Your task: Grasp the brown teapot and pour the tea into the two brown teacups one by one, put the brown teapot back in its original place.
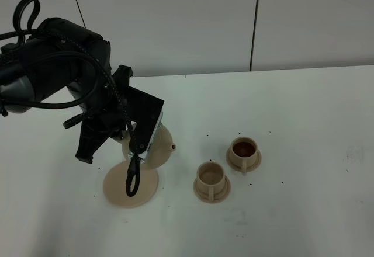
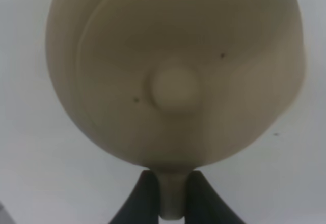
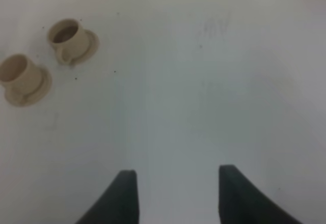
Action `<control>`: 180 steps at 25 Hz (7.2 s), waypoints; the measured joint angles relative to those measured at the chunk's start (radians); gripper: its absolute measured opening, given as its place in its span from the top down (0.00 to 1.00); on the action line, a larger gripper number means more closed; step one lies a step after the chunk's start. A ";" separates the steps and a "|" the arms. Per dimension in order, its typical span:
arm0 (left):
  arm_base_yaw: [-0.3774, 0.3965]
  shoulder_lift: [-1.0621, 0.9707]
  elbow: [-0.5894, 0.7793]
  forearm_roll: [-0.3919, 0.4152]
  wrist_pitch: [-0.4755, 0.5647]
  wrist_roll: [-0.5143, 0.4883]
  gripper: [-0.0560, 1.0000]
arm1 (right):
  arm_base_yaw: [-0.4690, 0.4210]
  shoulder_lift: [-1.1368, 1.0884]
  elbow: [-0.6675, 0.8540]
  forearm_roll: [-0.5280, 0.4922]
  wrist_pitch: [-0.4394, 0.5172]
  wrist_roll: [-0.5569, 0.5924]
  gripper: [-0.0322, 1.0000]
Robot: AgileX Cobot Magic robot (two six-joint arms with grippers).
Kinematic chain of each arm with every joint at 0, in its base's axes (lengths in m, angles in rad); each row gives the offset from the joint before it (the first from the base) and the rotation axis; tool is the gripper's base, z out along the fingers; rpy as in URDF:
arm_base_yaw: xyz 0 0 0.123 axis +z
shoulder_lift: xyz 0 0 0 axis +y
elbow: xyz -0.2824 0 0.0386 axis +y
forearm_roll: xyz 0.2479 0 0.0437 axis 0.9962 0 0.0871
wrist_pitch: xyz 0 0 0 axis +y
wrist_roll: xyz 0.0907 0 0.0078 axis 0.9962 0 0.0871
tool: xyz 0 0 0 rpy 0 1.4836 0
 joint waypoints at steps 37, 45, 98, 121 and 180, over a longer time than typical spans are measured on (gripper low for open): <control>-0.121 0.136 0.001 0.271 -0.321 0.222 0.78 | 0.000 0.000 0.000 0.006 0.000 0.000 0.62; -0.121 0.136 0.001 0.276 -0.346 0.222 0.78 | 0.000 0.000 0.000 0.006 0.000 0.000 0.62; -0.122 0.079 0.257 0.588 -0.694 -0.274 0.78 | 0.000 0.000 0.000 0.006 -0.001 0.000 0.62; -0.122 0.020 0.372 0.813 -0.791 -0.338 0.78 | 0.000 0.000 0.000 0.007 -0.002 0.000 0.62; -0.122 0.018 0.372 1.103 -0.968 -0.222 0.78 | 0.000 0.000 0.000 0.007 -0.003 0.000 0.62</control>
